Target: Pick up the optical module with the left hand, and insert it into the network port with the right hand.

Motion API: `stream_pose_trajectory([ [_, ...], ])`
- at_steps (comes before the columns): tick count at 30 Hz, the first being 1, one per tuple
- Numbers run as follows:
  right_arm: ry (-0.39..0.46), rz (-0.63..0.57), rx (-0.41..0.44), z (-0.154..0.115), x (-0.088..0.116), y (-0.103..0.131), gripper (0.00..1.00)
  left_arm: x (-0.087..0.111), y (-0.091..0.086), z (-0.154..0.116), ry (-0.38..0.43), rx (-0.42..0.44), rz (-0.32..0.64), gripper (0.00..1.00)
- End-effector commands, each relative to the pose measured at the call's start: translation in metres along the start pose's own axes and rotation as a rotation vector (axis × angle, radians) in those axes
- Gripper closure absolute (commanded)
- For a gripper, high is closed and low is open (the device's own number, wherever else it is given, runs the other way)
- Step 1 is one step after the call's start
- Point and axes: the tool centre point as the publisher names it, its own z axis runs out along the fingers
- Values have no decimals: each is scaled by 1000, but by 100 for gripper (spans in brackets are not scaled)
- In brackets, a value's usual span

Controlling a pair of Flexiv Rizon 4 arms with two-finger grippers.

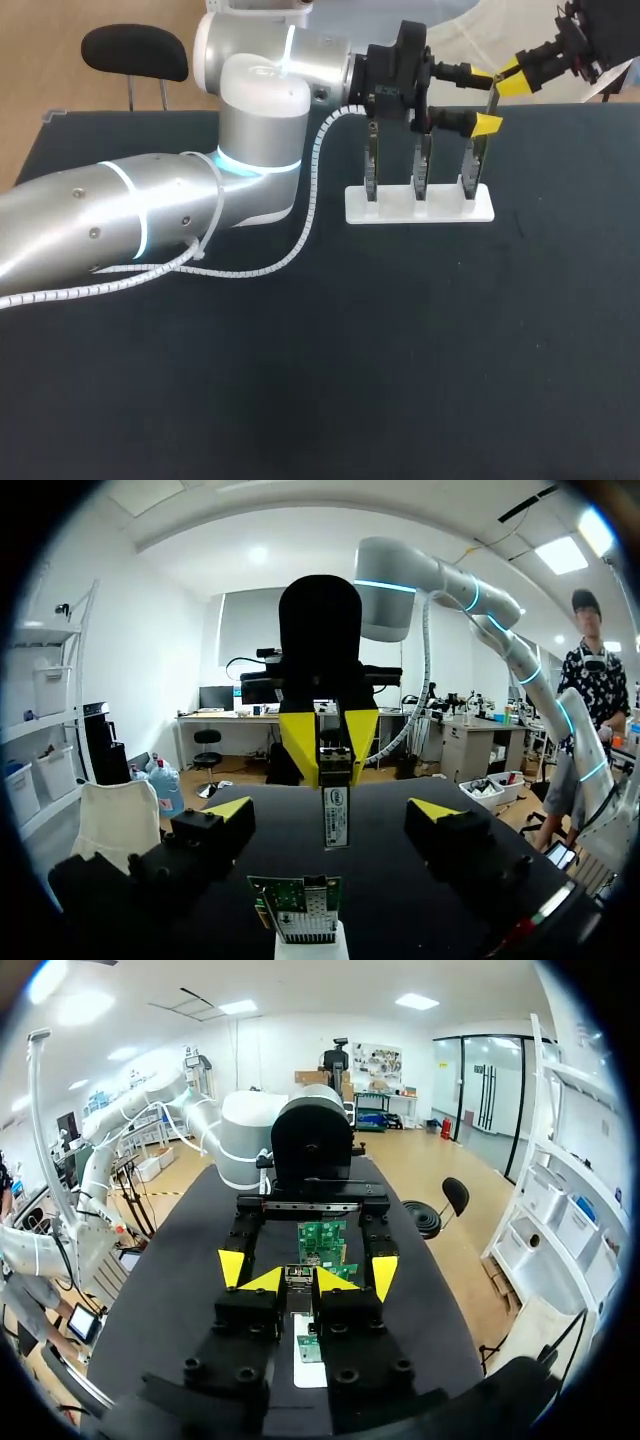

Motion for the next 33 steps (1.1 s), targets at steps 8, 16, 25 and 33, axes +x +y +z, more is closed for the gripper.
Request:
stream_pose_trajectory([
  [8, -1, -4, 8, -1, 1, 4, 100, -4, -5, -16, 107, 12, 1, 0],
  [16, -2, -7, 8, -2, 1, 3, 100, 6, -13, -30, 170, -14, -41, 0],
  [25, -2, -9, 7, -2, 1, 2, 100, 12, -15, -31, 243, -17, -55, 0],
  [33, -4, -6, 9, -3, 2, 2, 100, 12, -11, -30, 291, -10, -40, 0],
])
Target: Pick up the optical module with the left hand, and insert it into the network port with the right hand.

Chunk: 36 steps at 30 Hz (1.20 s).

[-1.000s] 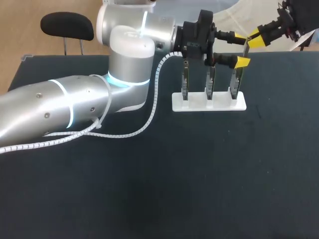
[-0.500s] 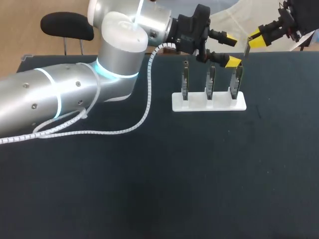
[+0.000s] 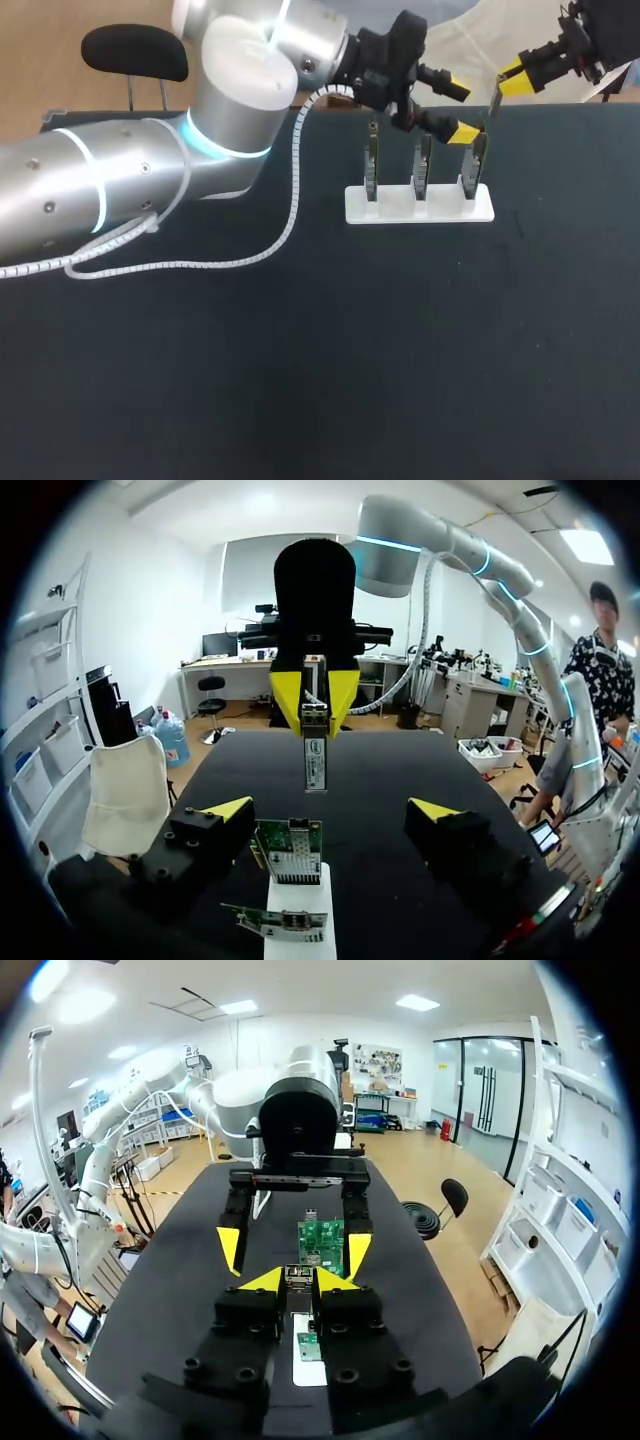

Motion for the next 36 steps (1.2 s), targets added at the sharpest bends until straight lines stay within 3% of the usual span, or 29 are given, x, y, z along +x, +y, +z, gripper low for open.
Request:
stream_pose_trajectory([
  [1, -2, 0, 6, 0, 1, 1, 100, -4, 4, 0, 17, 7, -4, 0],
  [15, -3, 6, 12, -1, 2, -2, 100, 5, 6, 1, 47, 9, -35, 0],
  [21, -3, 6, 12, 0, 1, -3, 100, 7, 7, 1, 97, 18, -22, 0],
  [36, -1, 9, 15, -1, 2, -4, 100, 7, 10, 4, 94, 25, -21, 0],
])
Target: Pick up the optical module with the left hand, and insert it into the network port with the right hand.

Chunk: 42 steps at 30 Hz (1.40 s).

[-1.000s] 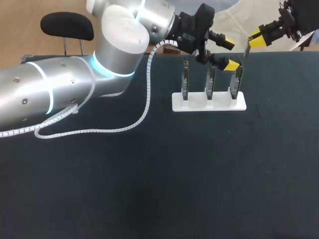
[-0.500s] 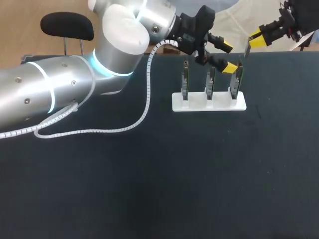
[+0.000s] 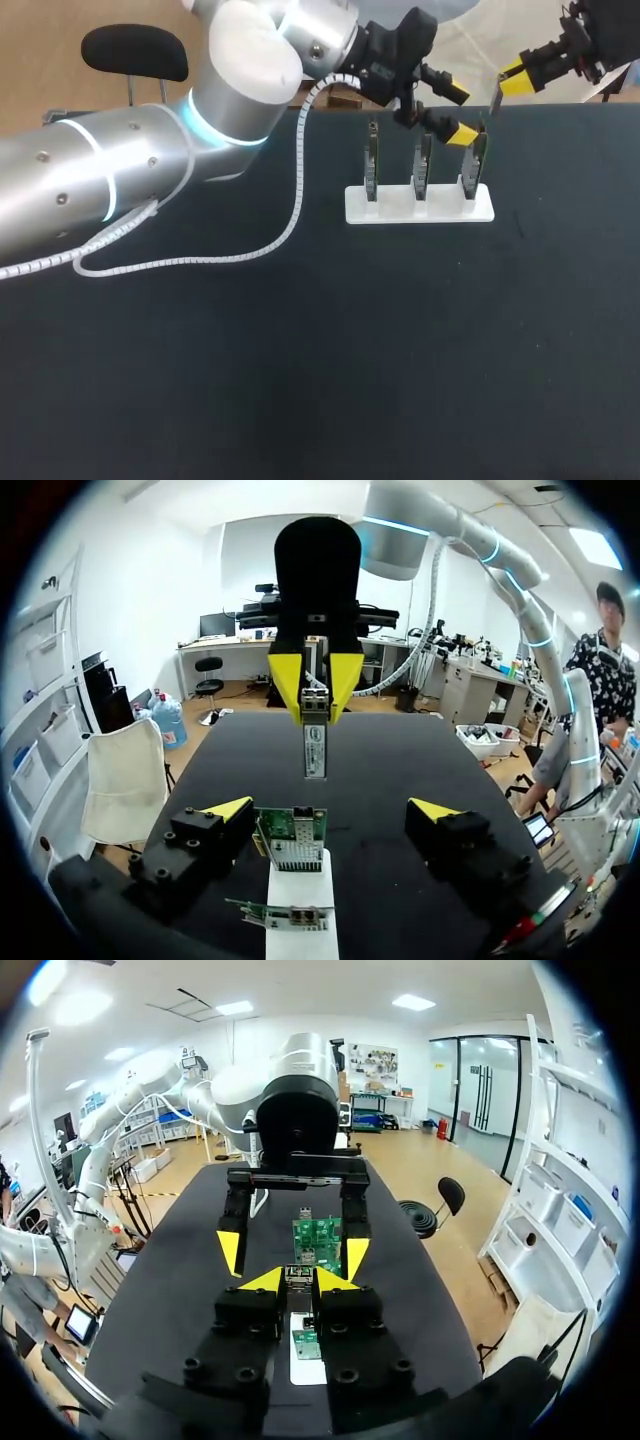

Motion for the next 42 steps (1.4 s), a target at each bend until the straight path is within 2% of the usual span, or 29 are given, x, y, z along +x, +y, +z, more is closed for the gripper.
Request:
stream_pose_trajectory([
  [1, 1, 0, 2, 0, 0, 0, 100, -1, 5, 2, 6, 10, -4, 0],
  [24, 60, -40, -25, 9, 8, -2, 100, 0, 5, 2, -5, 6, -3, 0],
  [42, 72, -29, 12, 16, 13, 2, 100, 0, 5, 2, -5, 6, -3, 0],
])
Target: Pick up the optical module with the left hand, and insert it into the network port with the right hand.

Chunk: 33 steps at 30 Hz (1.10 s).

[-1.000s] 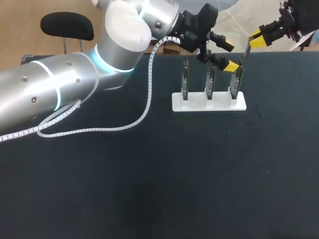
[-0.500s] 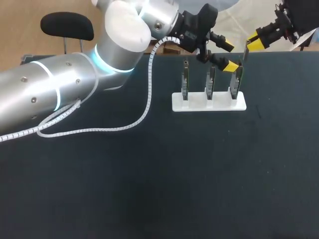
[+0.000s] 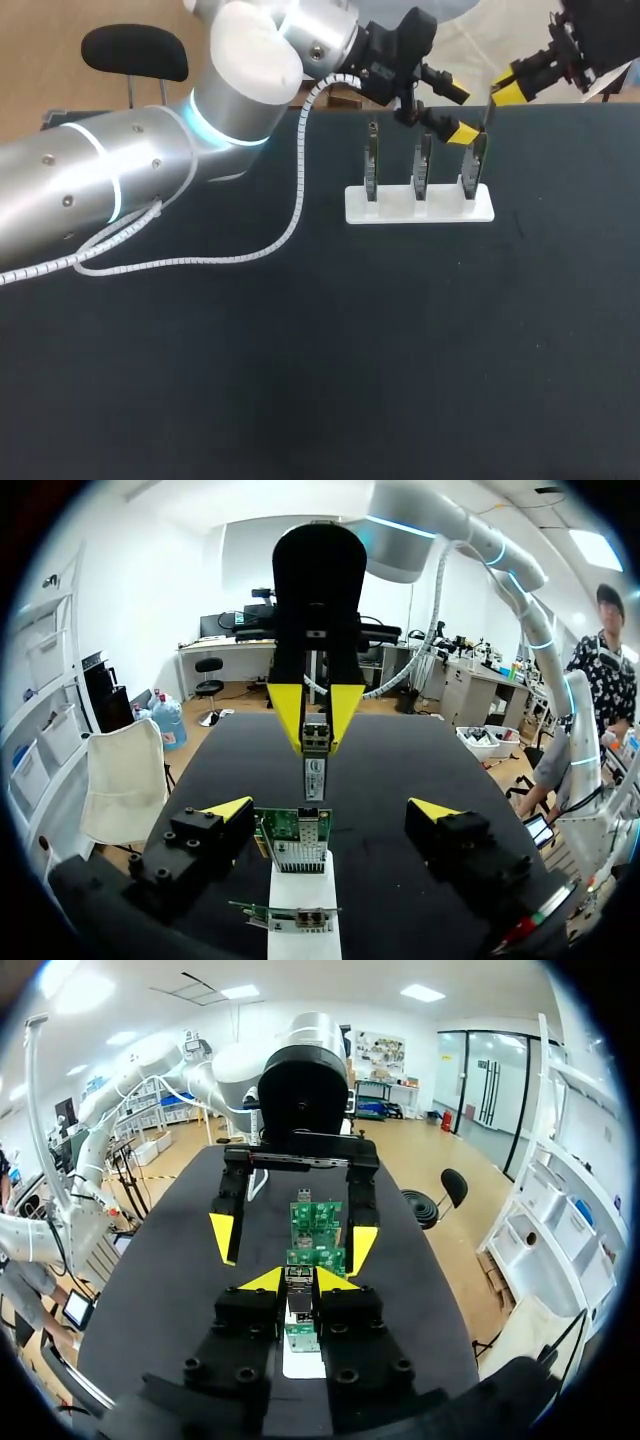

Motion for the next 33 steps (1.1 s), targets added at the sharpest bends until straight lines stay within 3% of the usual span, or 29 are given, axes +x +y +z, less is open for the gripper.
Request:
stream_pose_trajectory([
  [1, 3, 2, 15, 2, 0, 6, 100, -1, 2, 0, 4, 4, 0, 0],
  [33, 22, -29, -22, 8, 6, -1, 100, -1, 2, 0, 4, 4, 0, 0],
])
